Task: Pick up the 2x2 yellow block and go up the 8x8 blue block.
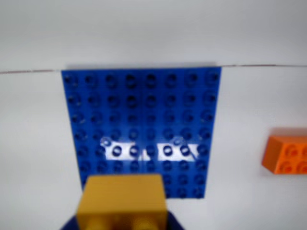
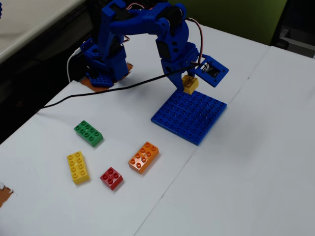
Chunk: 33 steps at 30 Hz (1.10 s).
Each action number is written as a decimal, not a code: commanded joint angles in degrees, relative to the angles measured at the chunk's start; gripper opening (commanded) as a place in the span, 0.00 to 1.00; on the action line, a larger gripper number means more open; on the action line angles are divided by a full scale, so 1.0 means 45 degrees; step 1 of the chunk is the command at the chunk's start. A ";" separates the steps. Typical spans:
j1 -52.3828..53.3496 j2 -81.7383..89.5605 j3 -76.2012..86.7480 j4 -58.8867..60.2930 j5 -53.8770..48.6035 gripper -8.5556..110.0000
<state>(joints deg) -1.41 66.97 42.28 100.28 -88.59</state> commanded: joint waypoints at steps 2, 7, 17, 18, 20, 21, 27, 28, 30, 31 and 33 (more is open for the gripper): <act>0.0234 0.1133 0.0215 0.0117 -0.0078 0.07; 0.0234 0.1172 0.0332 0.0117 0.0020 0.07; 0.0273 0.1289 0.0332 0.0117 -0.0156 0.07; 0.0293 0.1289 0.0312 0.0117 -0.0156 0.07; 0.0293 0.1094 0.0078 0.0117 -0.0156 0.07; 0.0293 0.0957 -0.0059 0.0117 -0.0156 0.07; 0.0293 0.0723 -0.0391 0.0117 -0.0156 0.07; 0.0293 0.0703 -0.0469 0.0117 -0.0137 0.07; 0.0312 0.0645 -0.0625 0.0098 -0.0098 0.07; 0.0332 0.0586 -0.0703 0.0098 -0.0078 0.07; 0.0332 0.0527 -0.0781 0.0098 -0.0098 0.07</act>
<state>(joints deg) 0.00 69.17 41.75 100.63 -88.95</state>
